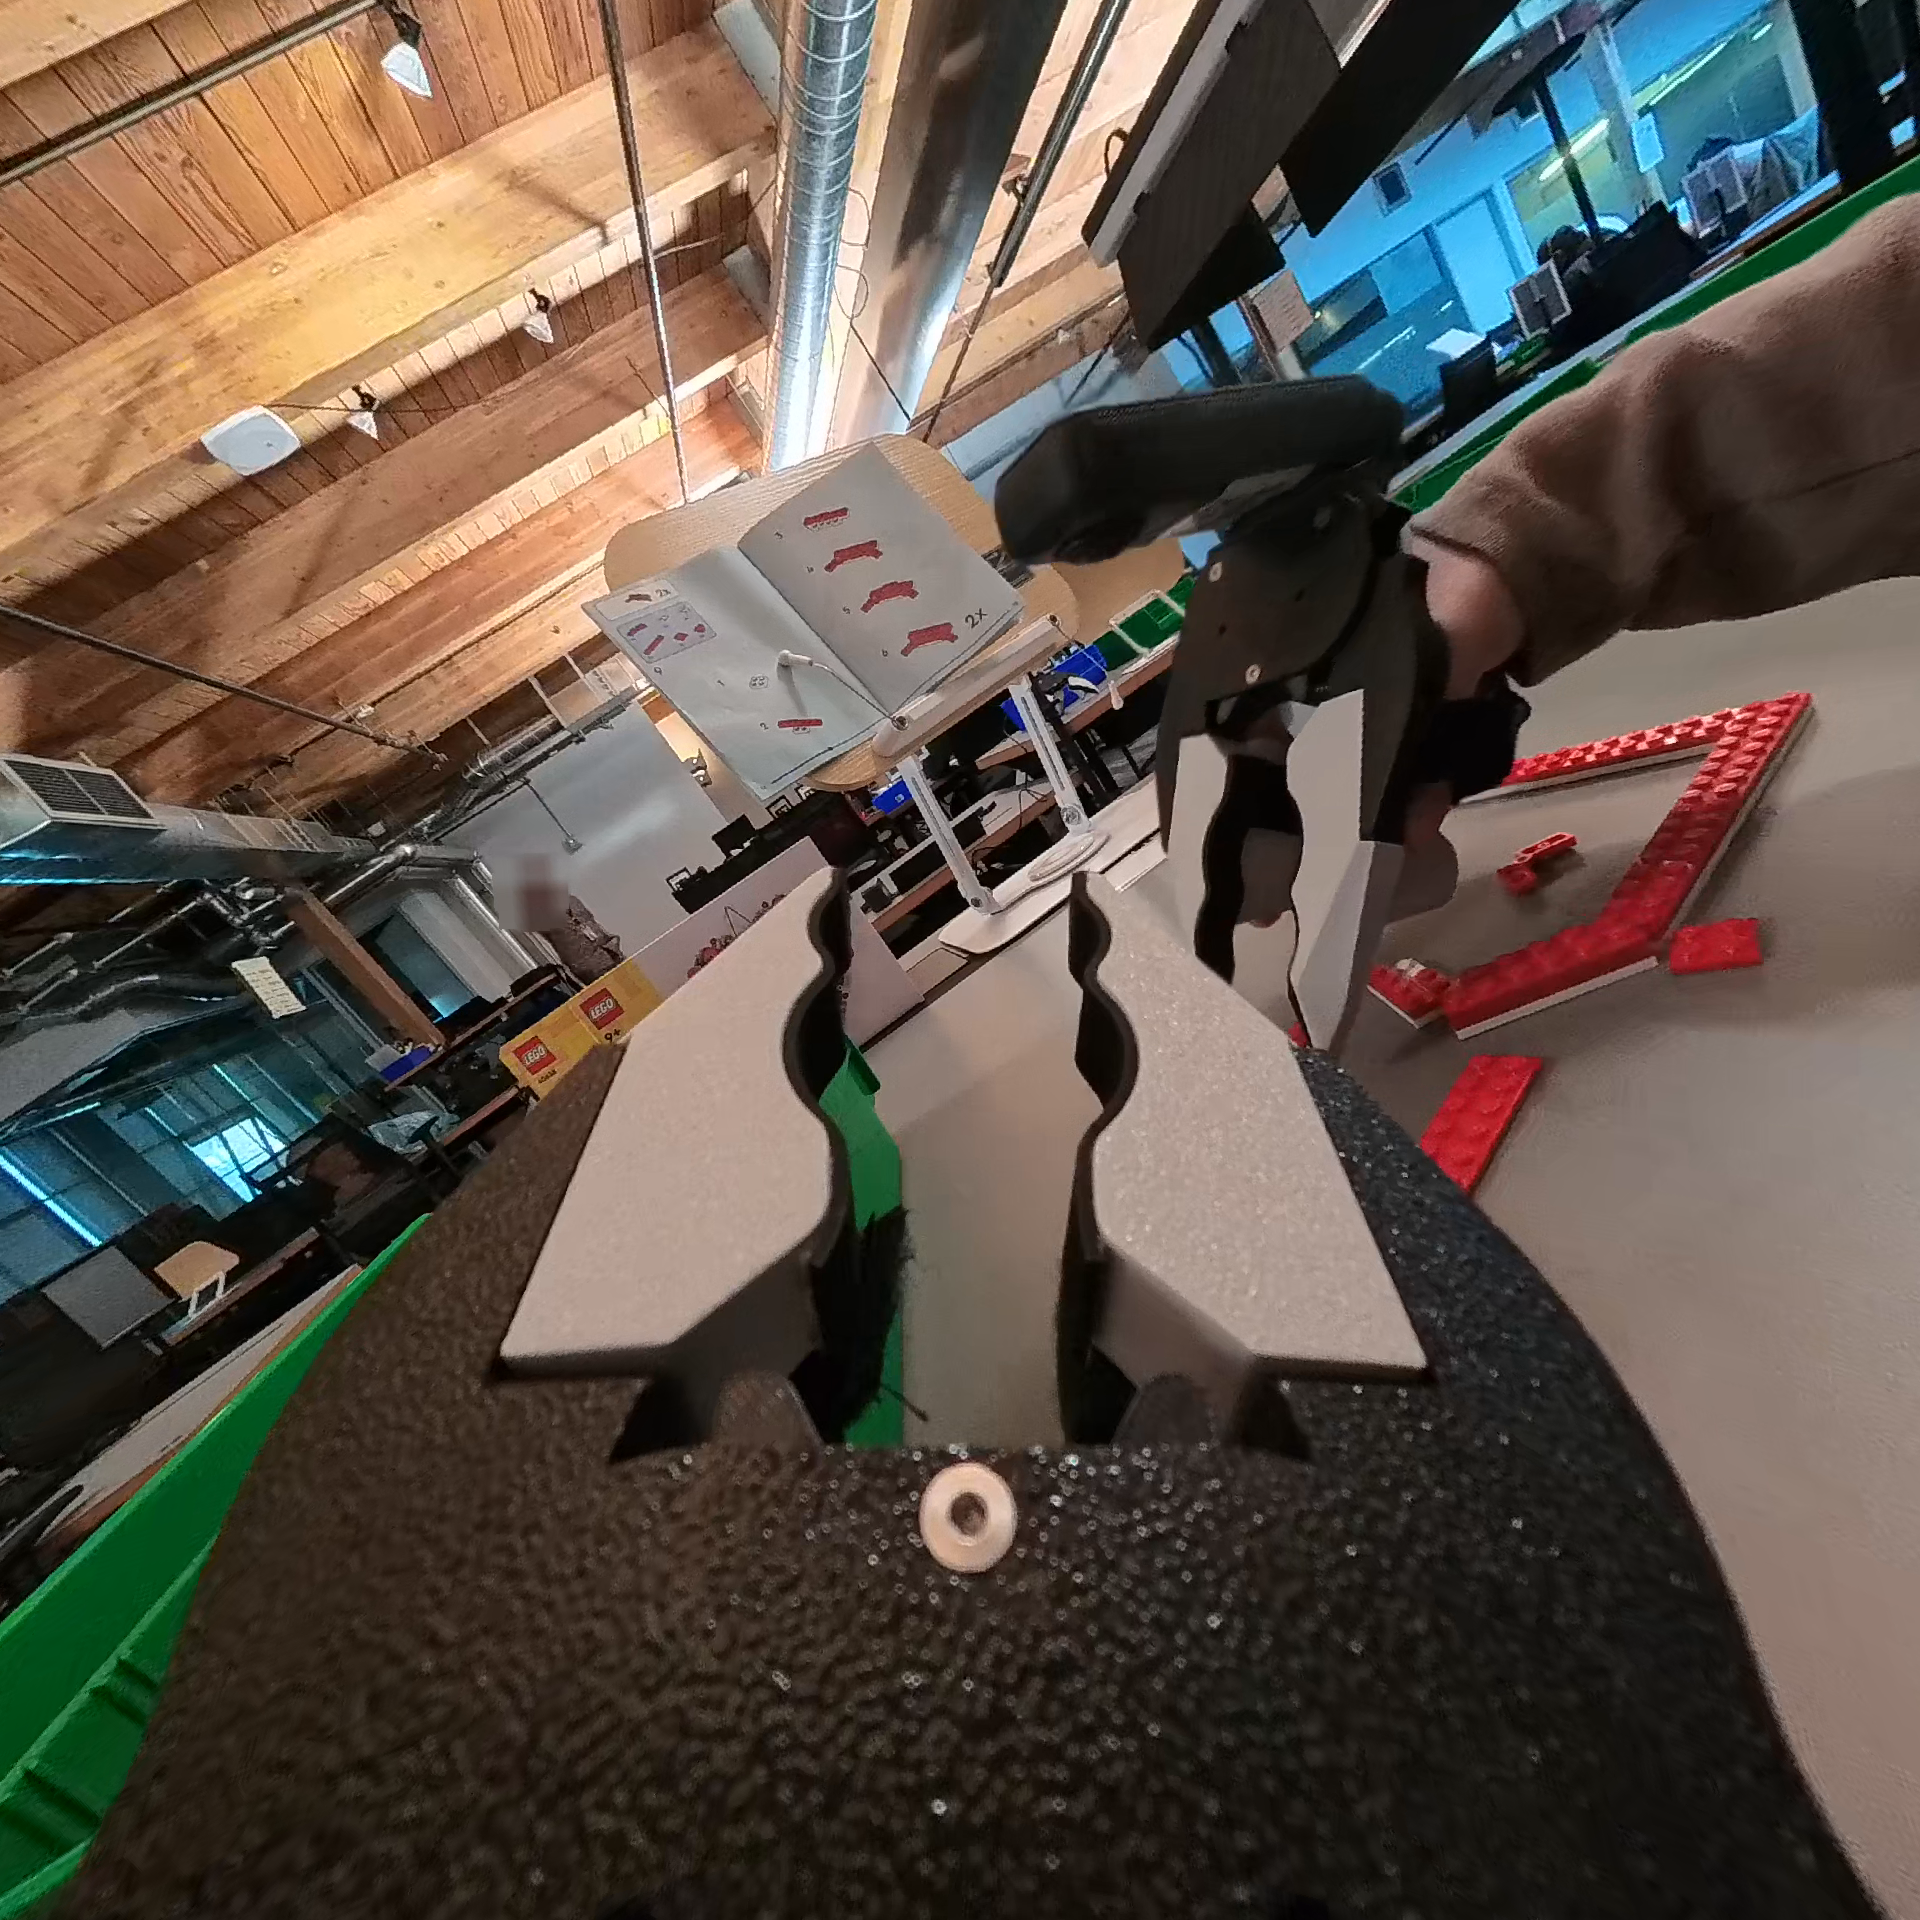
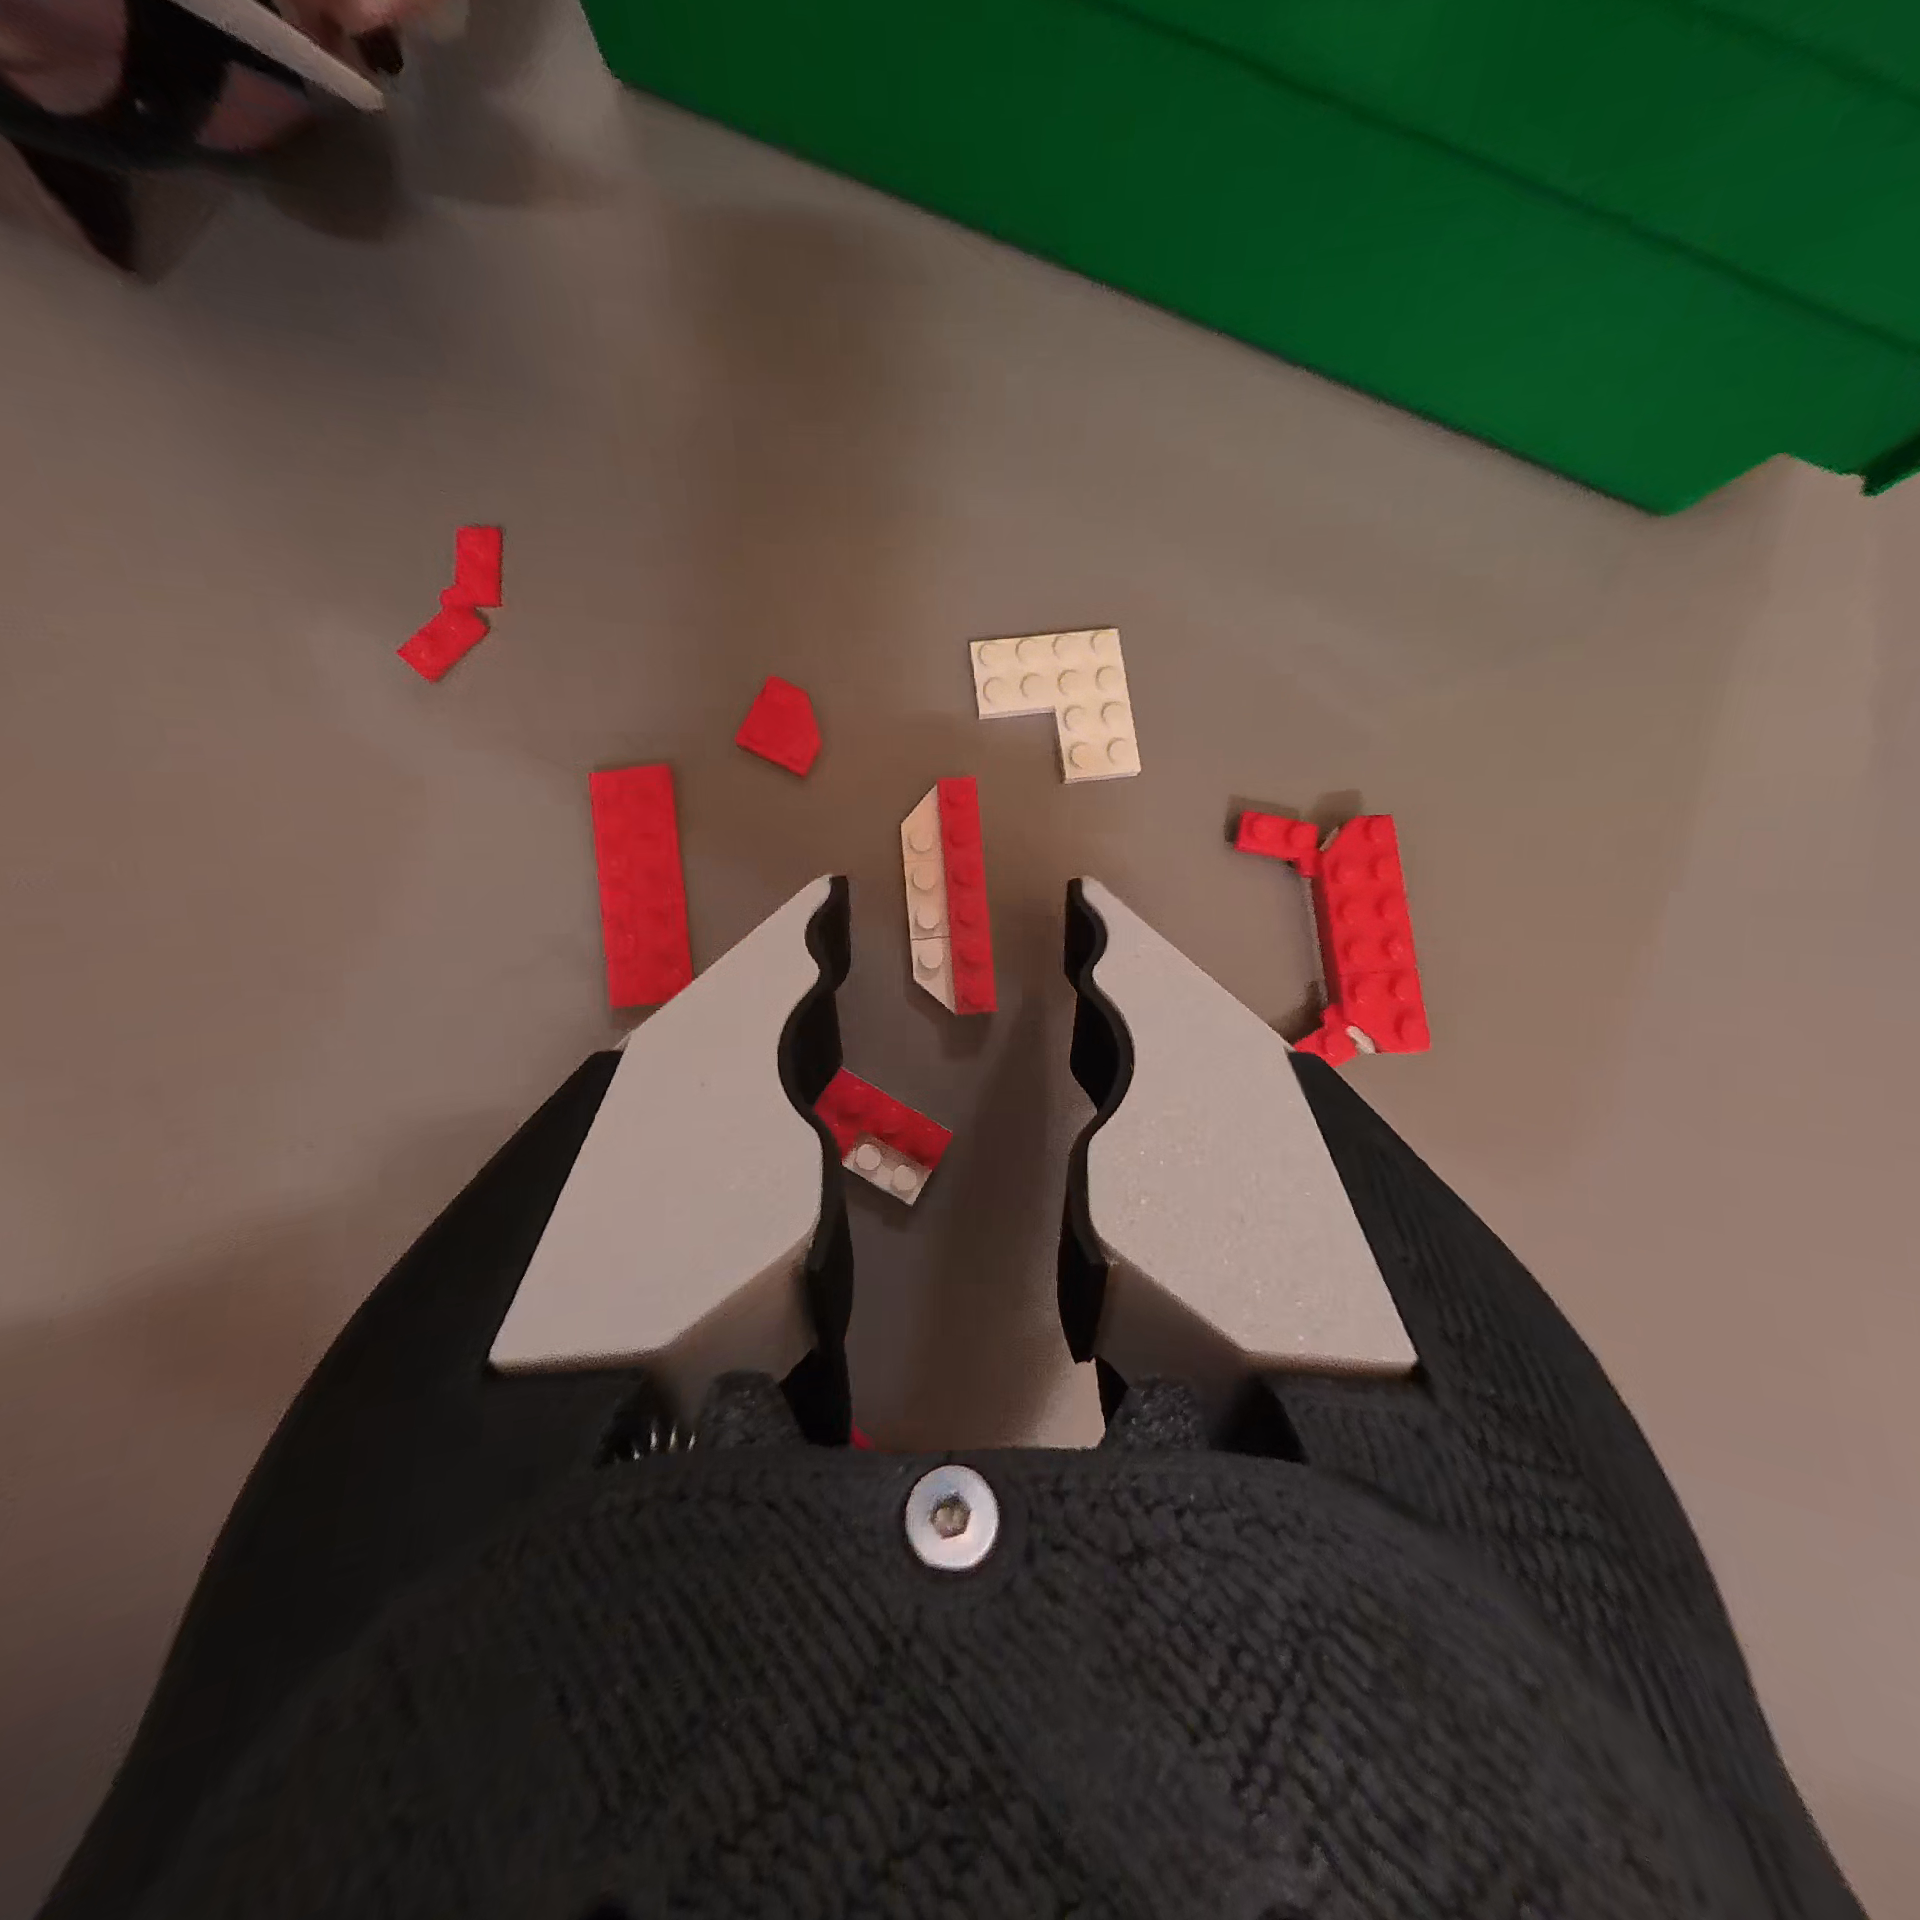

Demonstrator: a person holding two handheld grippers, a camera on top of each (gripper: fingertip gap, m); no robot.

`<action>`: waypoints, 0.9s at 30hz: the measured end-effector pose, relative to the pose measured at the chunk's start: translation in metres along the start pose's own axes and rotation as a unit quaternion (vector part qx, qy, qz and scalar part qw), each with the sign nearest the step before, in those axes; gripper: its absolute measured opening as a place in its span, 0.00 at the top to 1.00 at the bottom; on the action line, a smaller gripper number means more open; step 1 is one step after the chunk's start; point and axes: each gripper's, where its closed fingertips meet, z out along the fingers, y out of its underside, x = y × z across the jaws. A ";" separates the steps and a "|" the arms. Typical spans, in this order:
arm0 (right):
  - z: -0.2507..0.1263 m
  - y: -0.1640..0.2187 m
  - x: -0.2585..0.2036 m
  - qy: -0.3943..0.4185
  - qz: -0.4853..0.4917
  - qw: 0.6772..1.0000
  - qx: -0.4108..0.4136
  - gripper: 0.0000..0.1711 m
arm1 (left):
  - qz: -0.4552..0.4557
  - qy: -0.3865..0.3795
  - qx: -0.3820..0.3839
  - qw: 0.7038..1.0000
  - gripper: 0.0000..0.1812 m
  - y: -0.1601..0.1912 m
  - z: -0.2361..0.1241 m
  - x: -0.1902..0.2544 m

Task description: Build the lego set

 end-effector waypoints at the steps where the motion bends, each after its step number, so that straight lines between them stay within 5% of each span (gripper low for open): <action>1: 0.002 0.000 -0.001 -0.009 0.001 1.000 -0.002 0.77 | 0.000 0.000 0.000 1.000 0.78 0.000 0.000 0.000; 18: 0.011 0.003 -0.010 -0.012 -0.002 1.000 -0.029 0.91 | 0.004 0.007 -0.003 1.000 0.78 0.001 0.001 0.003; 27: -0.029 -0.011 -0.038 0.050 0.011 0.999 0.004 0.91 | -0.004 0.003 -0.001 1.000 0.78 0.001 0.000 0.001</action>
